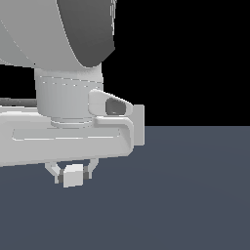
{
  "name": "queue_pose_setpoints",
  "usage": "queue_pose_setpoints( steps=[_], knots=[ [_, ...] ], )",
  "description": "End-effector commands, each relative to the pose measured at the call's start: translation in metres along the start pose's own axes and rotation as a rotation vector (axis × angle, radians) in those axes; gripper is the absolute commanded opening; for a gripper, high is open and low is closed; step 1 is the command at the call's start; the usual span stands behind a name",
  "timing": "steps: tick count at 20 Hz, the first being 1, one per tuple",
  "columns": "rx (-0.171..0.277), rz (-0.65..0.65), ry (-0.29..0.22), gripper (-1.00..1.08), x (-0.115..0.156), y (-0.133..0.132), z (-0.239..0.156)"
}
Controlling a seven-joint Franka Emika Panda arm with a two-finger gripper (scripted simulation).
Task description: Plug the charger into the wall socket.
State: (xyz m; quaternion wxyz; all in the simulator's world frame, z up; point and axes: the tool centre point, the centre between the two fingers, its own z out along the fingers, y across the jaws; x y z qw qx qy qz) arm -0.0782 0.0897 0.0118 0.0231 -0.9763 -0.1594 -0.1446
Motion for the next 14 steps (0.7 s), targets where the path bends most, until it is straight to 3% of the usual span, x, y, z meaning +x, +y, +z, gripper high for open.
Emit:
queue_pose_setpoints(
  steps=[1, 7, 14],
  knots=[
    [0.000, 0.000, 0.000, -1.00, 0.000, 0.000, 0.000],
    [-0.007, 0.026, 0.001, -1.00, 0.002, 0.003, -0.003],
    [-0.040, 0.142, 0.004, -1.00, 0.013, 0.013, -0.016]
  ],
)
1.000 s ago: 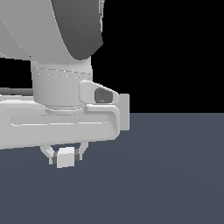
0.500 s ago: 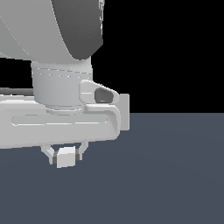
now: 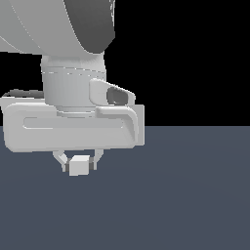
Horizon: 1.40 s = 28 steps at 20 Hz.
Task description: Plug the charger into the wall socket.
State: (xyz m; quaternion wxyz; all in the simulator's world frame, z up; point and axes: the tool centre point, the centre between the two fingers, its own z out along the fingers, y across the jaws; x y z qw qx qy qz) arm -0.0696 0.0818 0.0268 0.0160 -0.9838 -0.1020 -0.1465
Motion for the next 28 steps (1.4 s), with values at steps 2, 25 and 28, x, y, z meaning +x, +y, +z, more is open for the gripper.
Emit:
queue_pose_setpoints(
  steps=[2, 25, 28],
  knots=[
    [-0.021, 0.075, 0.002, -1.00, 0.007, 0.006, -0.009],
    [-0.166, 0.543, 0.001, -1.00, 0.035, 0.056, -0.064],
    [-0.171, 0.560, 0.000, -1.00, 0.036, 0.058, -0.066]
  ],
)
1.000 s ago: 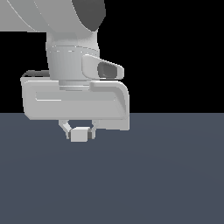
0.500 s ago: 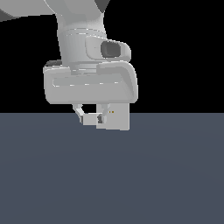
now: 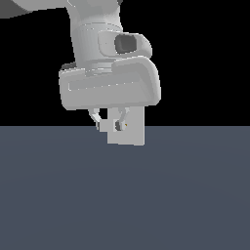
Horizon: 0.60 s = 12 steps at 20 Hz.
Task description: Plug the charger into the wall socket.
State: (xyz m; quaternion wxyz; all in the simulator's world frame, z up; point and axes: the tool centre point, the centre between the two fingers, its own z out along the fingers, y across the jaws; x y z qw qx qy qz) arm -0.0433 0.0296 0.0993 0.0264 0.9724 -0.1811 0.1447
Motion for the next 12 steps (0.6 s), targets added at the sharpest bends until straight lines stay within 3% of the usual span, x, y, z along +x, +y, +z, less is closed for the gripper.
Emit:
queue_pose_setpoints(
  steps=[1, 12],
  knots=[
    [-0.005, 0.012, 0.000, -1.00, 0.0010, 0.0014, -0.0012],
    [-0.004, 0.009, -0.001, -1.00, 0.0006, 0.0012, -0.0006]
  ],
)
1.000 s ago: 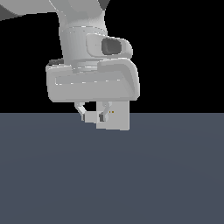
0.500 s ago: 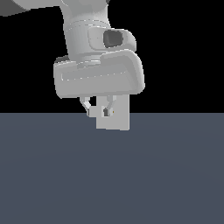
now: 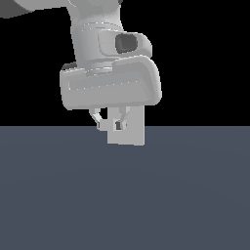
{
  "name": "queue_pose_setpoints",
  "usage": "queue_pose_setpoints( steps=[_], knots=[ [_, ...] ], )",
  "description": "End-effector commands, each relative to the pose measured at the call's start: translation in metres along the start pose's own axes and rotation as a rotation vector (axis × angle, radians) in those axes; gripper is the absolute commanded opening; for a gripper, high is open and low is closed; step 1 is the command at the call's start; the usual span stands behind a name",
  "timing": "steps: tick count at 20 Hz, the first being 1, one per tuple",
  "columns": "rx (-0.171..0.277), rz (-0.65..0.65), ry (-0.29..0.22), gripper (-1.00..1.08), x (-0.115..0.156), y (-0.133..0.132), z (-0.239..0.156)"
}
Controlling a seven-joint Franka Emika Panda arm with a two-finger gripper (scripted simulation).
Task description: Plug the charger into the wall socket.
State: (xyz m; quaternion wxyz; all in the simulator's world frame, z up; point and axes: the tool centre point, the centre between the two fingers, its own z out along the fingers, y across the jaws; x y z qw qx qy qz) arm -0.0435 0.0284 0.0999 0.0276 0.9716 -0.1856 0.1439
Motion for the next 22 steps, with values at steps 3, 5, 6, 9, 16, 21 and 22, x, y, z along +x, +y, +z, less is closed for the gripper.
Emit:
queue_pose_setpoints(
  steps=[3, 5, 6, 9, 16, 21, 22],
  knots=[
    [0.000, 0.000, 0.000, -1.00, 0.003, 0.000, 0.001],
    [0.000, 0.000, 0.000, -1.00, 0.007, 0.000, 0.002],
    [0.001, 0.000, 0.000, -1.00, 0.010, 0.000, 0.003],
    [0.001, 0.000, 0.000, -1.00, 0.020, 0.000, 0.006],
    [0.001, 0.000, -0.001, -1.00, 0.043, 0.000, 0.013],
    [0.001, 0.000, 0.000, -1.00, 0.048, 0.000, 0.015],
    [0.001, 0.000, 0.000, -1.00, 0.048, 0.000, 0.014]
  ],
)
